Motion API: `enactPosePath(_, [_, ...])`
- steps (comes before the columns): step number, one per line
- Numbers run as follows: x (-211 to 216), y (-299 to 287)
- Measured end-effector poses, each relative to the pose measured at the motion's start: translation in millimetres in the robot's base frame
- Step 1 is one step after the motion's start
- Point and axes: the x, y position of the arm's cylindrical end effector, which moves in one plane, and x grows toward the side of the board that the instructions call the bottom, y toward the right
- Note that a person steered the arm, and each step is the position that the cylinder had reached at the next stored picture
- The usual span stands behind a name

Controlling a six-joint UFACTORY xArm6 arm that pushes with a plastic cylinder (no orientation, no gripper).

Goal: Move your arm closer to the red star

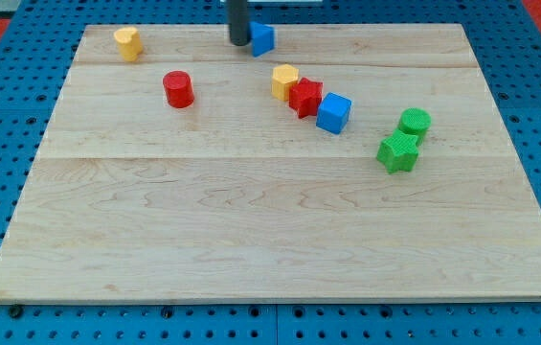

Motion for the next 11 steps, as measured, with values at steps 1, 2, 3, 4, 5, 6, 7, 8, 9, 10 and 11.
enactPosePath(1, [0,15])
enactPosePath(2, [0,-17])
enactPosePath(3, [-1,-63])
enactPosePath(4, [-6,-66])
enactPosePath(5, [-11,-66])
enactPosePath(6, [-12,-66])
enactPosePath(7, [12,-55])
enactPosePath(8, [26,-31])
enactPosePath(9, [53,-6])
enactPosePath(10, [93,-14])
enactPosePath(11, [126,-14])
